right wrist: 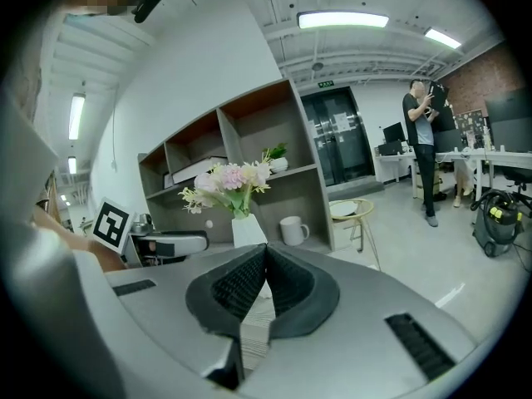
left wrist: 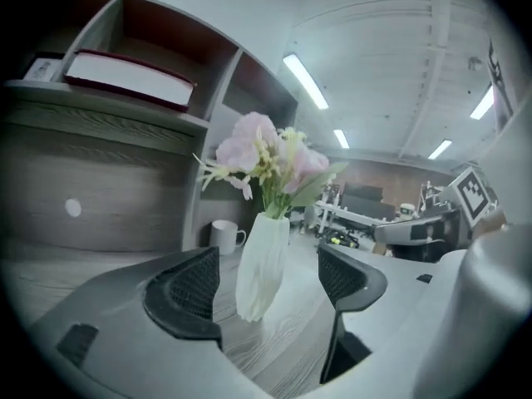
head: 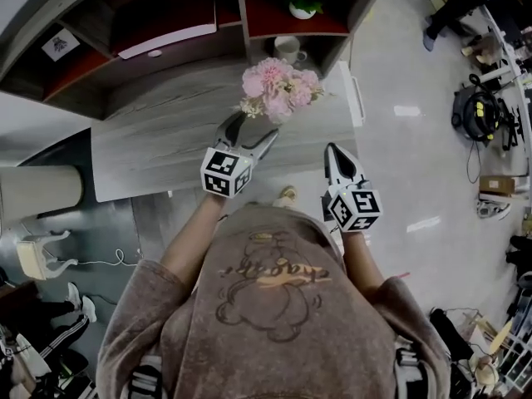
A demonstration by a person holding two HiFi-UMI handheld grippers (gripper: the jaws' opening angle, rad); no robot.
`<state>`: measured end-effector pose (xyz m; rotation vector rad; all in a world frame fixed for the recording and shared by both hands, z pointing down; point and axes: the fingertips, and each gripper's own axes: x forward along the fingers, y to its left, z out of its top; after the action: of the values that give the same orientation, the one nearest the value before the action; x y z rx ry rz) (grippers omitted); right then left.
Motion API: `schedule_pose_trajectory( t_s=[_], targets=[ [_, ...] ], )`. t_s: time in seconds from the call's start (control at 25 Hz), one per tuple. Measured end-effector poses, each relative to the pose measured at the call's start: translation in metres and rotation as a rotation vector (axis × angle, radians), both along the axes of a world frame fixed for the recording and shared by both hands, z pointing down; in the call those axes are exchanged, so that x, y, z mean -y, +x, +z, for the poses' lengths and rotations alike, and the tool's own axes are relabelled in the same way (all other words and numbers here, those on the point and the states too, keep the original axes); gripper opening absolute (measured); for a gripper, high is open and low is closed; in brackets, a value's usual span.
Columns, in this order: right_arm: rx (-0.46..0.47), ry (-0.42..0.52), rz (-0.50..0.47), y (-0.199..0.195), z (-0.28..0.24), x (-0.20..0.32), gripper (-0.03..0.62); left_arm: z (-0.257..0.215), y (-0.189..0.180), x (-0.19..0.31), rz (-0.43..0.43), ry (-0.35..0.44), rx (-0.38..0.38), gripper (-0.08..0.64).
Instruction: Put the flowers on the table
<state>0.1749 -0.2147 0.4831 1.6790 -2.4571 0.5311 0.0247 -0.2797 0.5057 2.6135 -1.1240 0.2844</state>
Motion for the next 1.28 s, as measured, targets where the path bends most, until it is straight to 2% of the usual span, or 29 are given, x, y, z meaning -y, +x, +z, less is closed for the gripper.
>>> schedule_pose_trajectory(
  t_s=[0.16,0.6,0.68,0.8,0.92,1.04,1.28],
  targets=[
    [0.012,0.015,-0.041,-0.014,-0.007,0.007,-0.015,-0.023,-0.021,-0.012,-0.029,0.002,-0.002,0.362],
    [0.016,0.054,-0.081,-0.044,-0.026,0.01,-0.015,-0.075,-0.077,-0.037,-0.138,0.096,0.026,0.357],
    [0.012,0.066,-0.076,-0.045,-0.029,0.011,-0.015,-0.078,-0.08,-0.041,-0.143,0.113,0.03,0.306],
    [0.002,0.077,-0.08,-0.046,-0.031,0.013,-0.015,-0.078,-0.085,-0.041,-0.182,0.126,0.003,0.157],
    [-0.004,0.082,-0.083,-0.047,-0.031,0.014,-0.015,-0.074,-0.089,-0.04,-0.224,0.133,-0.005,0.061],
    [-0.006,0.088,-0.09,-0.048,-0.031,0.014,-0.014,-0.069,-0.091,-0.038,-0.24,0.132,0.004,0.02],
    [-0.004,0.095,-0.102,-0.046,-0.028,0.017,-0.015,-0.055,-0.098,-0.025,-0.282,0.106,0.004,0.017]
  ],
)
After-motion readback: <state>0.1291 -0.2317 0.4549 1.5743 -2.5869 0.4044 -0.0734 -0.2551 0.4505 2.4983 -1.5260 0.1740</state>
